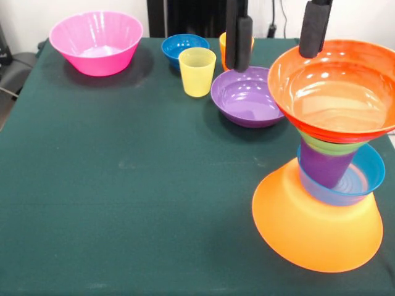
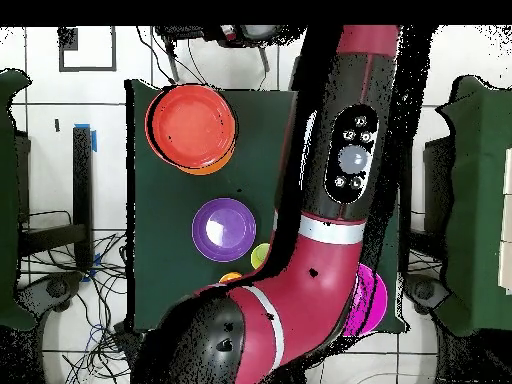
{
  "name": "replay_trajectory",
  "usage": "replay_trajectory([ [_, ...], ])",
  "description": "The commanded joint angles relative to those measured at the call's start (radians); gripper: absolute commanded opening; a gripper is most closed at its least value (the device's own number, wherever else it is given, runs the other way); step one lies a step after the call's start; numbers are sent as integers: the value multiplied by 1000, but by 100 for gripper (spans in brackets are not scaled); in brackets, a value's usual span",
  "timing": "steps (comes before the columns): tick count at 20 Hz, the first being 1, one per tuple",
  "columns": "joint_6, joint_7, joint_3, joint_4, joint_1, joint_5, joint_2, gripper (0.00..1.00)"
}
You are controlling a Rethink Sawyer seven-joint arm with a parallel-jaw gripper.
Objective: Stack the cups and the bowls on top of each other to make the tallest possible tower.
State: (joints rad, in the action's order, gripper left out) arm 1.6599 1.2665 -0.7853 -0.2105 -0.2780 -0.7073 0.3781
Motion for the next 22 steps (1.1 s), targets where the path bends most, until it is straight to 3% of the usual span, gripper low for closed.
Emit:
replay_trajectory([
  [1, -533, -230, 55, -444, -140, 290, 129, 100],
  [5, -550, -208, 25, -532, -189, 307, 144, 100],
  [7, -512, -192, 16, -547, -202, 325, 149, 100],
  [12, -450, -199, 10, -543, -218, 365, 138, 100],
  [17, -442, -253, 18, -508, -231, 342, 114, 100],
  [22, -691, -230, 19, -633, -292, 330, 76, 100],
])
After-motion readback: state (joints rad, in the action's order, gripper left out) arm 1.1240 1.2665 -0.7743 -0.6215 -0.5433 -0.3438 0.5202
